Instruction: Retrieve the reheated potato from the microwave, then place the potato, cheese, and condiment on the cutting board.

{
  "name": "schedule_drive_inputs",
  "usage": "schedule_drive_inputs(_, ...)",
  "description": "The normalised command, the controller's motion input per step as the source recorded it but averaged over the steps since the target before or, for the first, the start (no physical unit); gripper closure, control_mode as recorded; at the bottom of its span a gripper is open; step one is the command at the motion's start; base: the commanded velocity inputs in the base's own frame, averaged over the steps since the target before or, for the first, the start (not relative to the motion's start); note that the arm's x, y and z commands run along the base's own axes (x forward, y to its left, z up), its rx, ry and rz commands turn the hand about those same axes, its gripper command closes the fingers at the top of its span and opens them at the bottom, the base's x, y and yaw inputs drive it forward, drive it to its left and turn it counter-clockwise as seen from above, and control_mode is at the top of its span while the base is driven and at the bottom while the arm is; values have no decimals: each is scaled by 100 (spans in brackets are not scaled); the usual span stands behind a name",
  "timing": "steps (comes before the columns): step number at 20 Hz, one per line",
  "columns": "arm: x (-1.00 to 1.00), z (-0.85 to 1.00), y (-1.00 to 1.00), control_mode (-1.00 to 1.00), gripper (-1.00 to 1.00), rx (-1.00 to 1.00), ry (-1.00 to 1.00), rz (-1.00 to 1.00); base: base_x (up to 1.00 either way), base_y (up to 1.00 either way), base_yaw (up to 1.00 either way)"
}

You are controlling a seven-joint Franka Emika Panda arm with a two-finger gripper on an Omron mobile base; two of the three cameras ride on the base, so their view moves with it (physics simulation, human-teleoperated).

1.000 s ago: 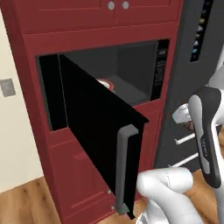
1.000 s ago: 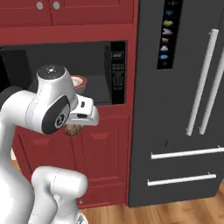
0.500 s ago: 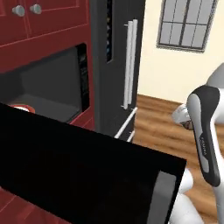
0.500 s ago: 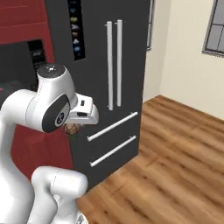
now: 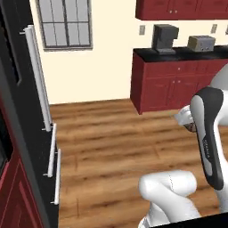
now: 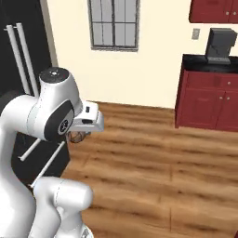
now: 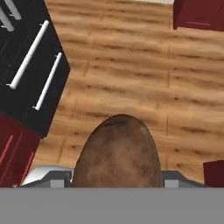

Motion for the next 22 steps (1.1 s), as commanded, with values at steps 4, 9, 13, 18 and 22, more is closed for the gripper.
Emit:
schedule_drive_inputs(4, 0, 0, 0, 100, 100, 0, 0, 0, 3, -3, -88)
schedule_drive_inputs(9, 0, 0, 0, 100, 100, 0, 0, 0, 27, -1, -67)
schedule_drive_inputs(13, 0, 0, 0, 100, 100, 0, 0, 0, 72, 16, -34)
schedule_drive_inputs(18, 0, 0, 0, 100, 100, 0, 0, 0, 82, 16, -22)
schedule_drive_inputs(22, 0, 0, 0, 100, 100, 0, 0, 0, 63, 2, -36)
